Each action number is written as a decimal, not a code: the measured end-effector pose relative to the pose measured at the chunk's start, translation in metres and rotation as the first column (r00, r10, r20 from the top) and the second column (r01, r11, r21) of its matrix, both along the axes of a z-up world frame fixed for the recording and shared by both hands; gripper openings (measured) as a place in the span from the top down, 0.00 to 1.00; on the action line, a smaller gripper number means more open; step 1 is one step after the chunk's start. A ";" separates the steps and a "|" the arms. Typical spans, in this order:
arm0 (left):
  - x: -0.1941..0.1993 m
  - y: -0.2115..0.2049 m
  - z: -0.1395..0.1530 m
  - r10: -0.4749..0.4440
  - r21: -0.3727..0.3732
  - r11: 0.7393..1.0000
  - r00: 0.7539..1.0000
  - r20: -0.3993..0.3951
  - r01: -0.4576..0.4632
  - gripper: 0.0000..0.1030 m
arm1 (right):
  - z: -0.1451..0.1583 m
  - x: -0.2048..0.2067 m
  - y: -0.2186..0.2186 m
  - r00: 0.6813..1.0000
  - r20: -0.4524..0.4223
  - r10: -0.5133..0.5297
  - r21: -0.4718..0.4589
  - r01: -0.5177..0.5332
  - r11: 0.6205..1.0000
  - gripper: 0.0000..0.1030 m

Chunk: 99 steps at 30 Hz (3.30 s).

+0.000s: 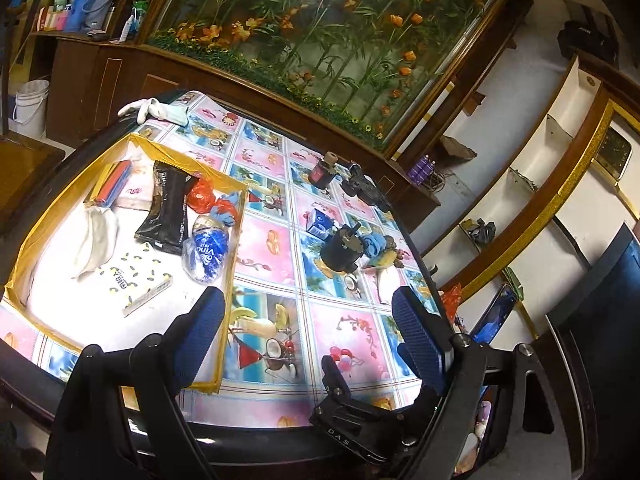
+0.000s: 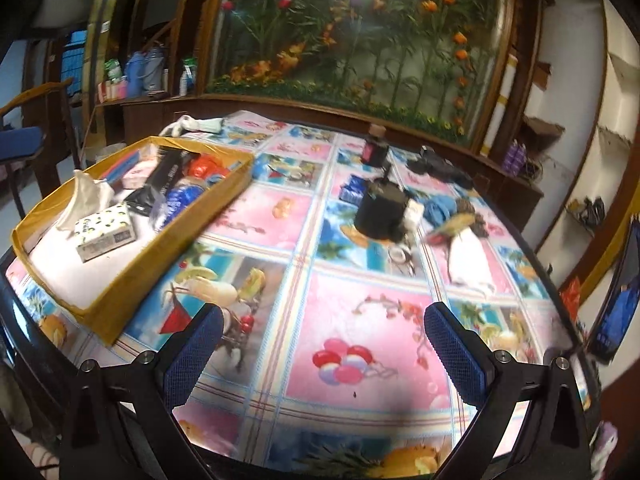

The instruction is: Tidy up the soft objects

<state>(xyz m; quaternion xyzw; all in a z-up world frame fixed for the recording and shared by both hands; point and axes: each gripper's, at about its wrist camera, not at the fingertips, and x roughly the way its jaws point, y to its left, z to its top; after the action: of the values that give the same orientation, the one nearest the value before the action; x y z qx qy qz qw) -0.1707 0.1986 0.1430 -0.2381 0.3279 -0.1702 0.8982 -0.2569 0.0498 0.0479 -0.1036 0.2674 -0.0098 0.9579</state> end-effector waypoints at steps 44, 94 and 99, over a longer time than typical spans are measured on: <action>0.030 -0.047 -0.029 0.048 0.109 0.993 0.997 -0.053 -0.042 0.17 | -0.003 0.047 -0.066 0.996 -0.041 0.080 0.144 -0.073 0.987 0.01; 0.074 -0.030 -0.088 0.000 -0.021 1.000 0.985 -0.171 -0.003 0.17 | 0.020 0.428 -0.079 0.569 -0.748 0.342 0.431 0.025 0.902 0.02; 0.079 -0.032 -0.085 -0.016 -0.010 1.000 0.986 -0.166 0.014 0.17 | 0.041 0.400 -0.042 0.497 -0.661 0.561 0.545 -0.196 0.815 0.04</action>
<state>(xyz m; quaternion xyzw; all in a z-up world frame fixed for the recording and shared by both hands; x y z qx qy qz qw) -0.0922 0.1671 0.0580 -0.2530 0.4024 -0.1581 0.8655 0.1436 0.0075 0.0888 0.0440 0.6326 0.3084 0.7091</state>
